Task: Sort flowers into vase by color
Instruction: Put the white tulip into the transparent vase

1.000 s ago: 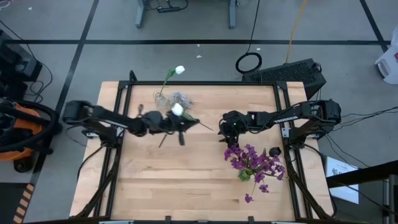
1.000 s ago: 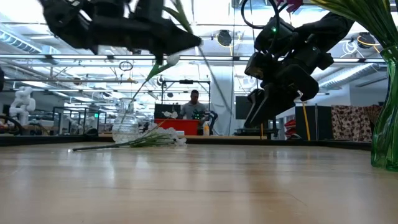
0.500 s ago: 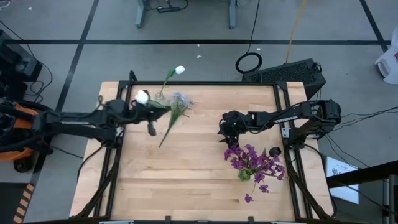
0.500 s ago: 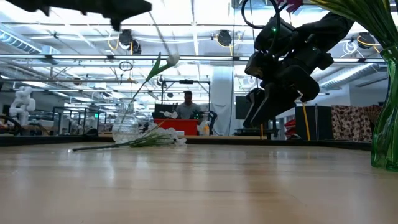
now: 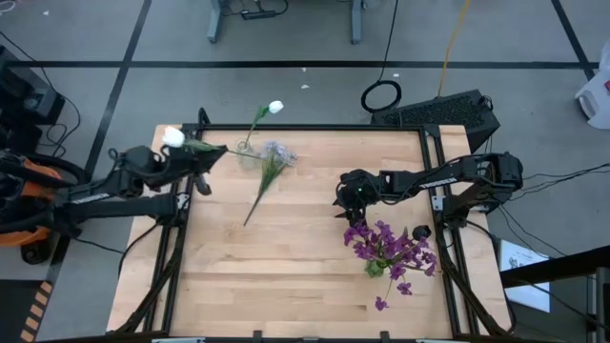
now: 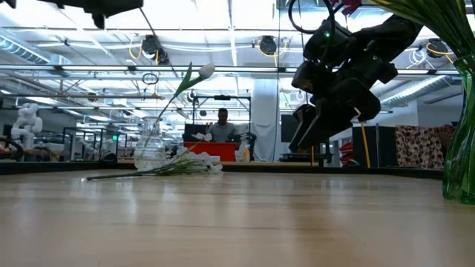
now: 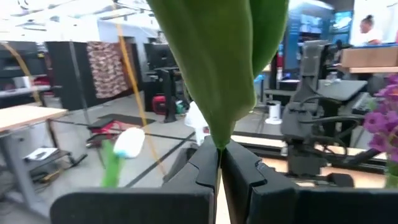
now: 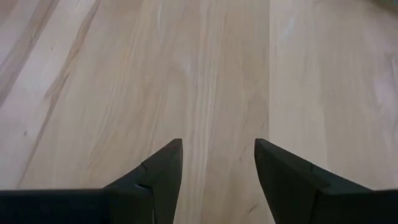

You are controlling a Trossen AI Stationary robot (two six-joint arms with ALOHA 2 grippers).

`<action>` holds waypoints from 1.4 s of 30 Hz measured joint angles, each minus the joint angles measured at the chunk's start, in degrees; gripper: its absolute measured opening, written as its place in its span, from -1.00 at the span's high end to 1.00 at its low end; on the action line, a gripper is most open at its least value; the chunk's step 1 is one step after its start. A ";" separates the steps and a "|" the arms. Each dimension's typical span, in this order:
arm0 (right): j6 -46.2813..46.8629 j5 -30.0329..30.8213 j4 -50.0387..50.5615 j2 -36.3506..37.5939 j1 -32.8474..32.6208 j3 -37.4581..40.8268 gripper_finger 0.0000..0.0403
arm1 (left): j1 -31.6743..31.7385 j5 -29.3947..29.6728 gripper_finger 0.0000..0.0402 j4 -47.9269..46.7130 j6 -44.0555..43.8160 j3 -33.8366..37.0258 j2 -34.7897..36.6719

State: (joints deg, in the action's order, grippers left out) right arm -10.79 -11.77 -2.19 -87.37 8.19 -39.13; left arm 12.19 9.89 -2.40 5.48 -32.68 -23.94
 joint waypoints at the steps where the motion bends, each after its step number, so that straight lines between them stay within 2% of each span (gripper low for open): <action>1: -0.09 0.00 -0.19 0.00 0.00 0.00 0.05 | 0.73 0.01 0.94 -1.55 0.00 -0.74 0.65; 11: -0.59 0.00 -1.97 0.00 0.00 0.00 0.05 | 7.45 -3.71 0.94 -7.78 4.87 -13.33 -0.60; 17: -0.54 0.00 -3.21 0.00 0.00 0.00 0.05 | 10.32 -6.38 0.94 -13.59 5.84 -22.64 -4.08; 25: -0.47 -0.01 -3.35 0.00 0.00 0.00 0.05 | 14.57 -10.07 0.94 -15.06 8.46 -30.84 -10.79; 33: -1.02 -0.02 -3.86 0.00 0.00 0.00 0.05 | 21.84 -22.44 0.94 -10.62 7.02 -31.88 -21.90; 38: -0.98 -0.02 -3.54 0.00 0.00 0.00 0.05 | 31.27 -29.98 0.94 -9.15 5.14 -31.68 -28.73; 42: -0.94 -0.04 -2.34 0.00 0.00 0.00 0.05 | 40.25 -42.58 0.94 -11.22 2.13 -31.47 -30.31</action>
State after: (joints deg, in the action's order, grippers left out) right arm -11.74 -11.81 -4.54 -87.37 8.19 -39.13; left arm 52.43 -32.69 -13.62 7.61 -64.15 -54.25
